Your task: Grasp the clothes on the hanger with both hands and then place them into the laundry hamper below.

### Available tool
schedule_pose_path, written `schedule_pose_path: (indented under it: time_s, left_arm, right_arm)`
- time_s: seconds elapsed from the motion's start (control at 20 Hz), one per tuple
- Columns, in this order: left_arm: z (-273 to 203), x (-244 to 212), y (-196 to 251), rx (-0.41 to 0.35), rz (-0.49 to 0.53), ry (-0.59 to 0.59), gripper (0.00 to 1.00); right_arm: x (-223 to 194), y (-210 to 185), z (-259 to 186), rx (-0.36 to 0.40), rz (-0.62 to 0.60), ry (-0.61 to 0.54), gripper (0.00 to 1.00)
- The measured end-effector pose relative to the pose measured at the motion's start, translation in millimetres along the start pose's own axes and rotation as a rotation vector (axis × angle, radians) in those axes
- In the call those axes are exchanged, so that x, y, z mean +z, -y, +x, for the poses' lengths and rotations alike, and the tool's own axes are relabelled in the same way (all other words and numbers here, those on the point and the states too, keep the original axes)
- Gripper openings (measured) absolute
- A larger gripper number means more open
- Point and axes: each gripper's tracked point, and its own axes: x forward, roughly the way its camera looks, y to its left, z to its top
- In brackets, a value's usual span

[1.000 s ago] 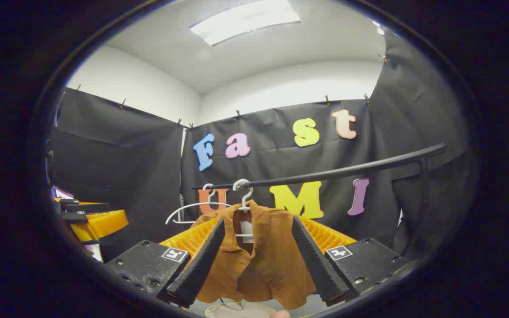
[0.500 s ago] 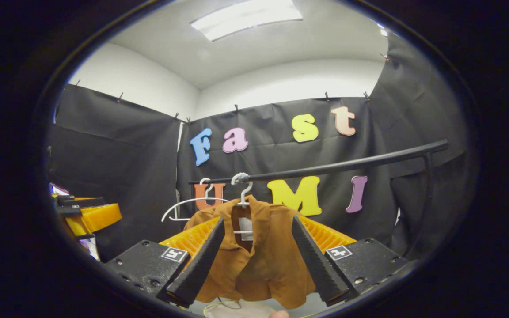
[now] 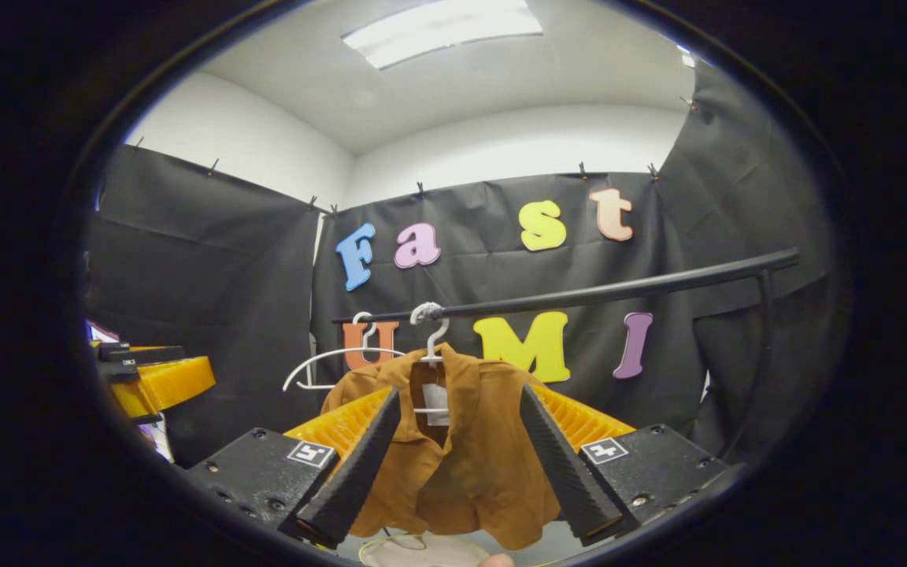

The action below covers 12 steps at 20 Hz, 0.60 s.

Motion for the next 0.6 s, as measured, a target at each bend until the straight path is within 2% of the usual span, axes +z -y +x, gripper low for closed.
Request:
schedule_pose_path:
  time_s: [0.05, 0.1, 0.25, 0.3, 0.45, 0.55, 0.6]
  left_arm:
    - [2, -2, 1, -0.003, -0.003, -0.005, 1.0]
    - [3, -5, 3, -0.008, -0.008, -0.012, 1.0]
    - [8, -14, 11, -0.035, -0.02, -0.03, 1.0]
    - [11, -18, 13, -0.045, -0.022, -0.035, 1.0]
    - [22, -34, 19, -0.066, -0.026, -0.071, 1.0]
    - [28, -49, 25, -0.086, -0.04, -0.103, 1.0]
    - [31, -56, 29, -0.096, -0.048, -0.119, 1.0]
  right_arm:
    - [-3, 1, 1, -0.004, 0.004, -0.006, 0.96]
    - [-5, 1, 2, -0.009, 0.01, -0.01, 0.99]
    - [-16, 5, 5, -0.039, 0.022, -0.032, 0.96]
    - [-19, 6, 7, -0.048, 0.029, -0.036, 0.99]
    - [-36, 15, 13, -0.093, 0.04, -0.063, 0.96]
    - [-48, 22, 19, -0.122, 0.036, -0.084, 0.99]
    - [-54, 27, 22, -0.134, 0.032, -0.095, 0.96]
